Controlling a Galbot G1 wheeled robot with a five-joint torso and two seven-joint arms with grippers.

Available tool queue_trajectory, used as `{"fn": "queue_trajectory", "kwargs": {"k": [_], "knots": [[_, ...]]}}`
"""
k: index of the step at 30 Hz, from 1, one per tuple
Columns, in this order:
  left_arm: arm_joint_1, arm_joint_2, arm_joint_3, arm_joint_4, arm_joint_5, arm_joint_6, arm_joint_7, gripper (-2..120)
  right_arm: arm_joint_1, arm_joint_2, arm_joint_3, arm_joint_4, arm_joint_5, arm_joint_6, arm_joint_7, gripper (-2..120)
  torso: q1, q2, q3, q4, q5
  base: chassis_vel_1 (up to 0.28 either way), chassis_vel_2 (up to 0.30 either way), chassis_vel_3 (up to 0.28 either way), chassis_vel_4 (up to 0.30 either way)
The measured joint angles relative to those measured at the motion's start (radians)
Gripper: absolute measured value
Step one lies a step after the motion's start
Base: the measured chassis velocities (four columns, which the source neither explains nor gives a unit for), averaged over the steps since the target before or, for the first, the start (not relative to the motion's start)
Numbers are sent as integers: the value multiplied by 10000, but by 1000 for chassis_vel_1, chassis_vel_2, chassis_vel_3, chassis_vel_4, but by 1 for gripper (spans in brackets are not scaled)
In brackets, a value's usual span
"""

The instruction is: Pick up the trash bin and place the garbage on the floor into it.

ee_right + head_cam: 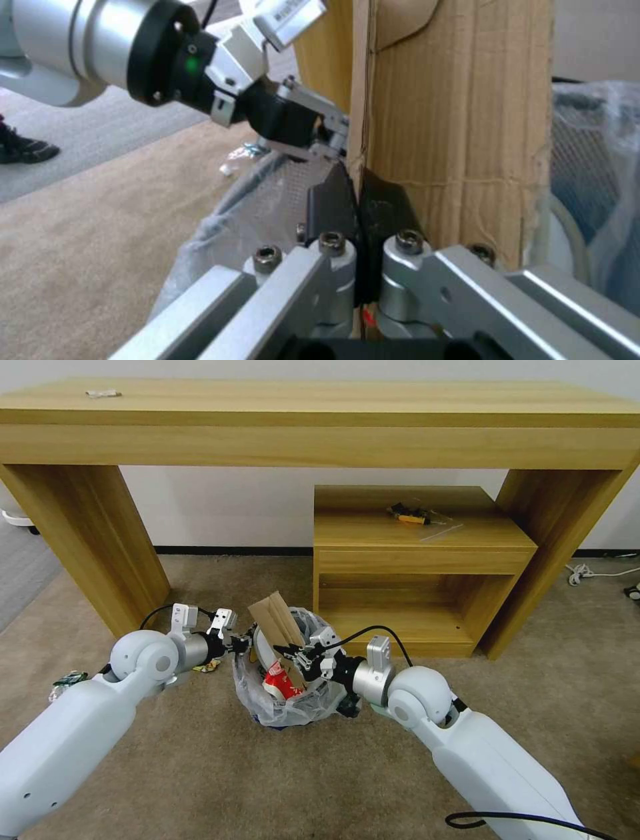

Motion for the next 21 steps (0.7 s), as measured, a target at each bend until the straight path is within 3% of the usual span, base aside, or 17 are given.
{"fn": "queue_trajectory", "kwargs": {"k": [3,7,14,21], "knots": [[8,36,-58,-8,-5,0,-3,0,-14,16,-3,-7,-3,-5,96,0,0,0,-1,0,0,0,0,0,0],[89,90,-181,-119,-50,0,10,0,-62,24,-67,48,60,-271,431,11,0,0,0,-1,0,0,0,0,0],[476,281,-421,-409,-85,0,47,0,-45,244,-242,-3,133,-479,1039,36,0,0,0,0,0,0,0,0,0],[1492,600,-1245,-494,81,0,274,0,35,182,-261,412,405,-562,1382,65,0,0,-1,0,-1,0,0,0,0]]}}
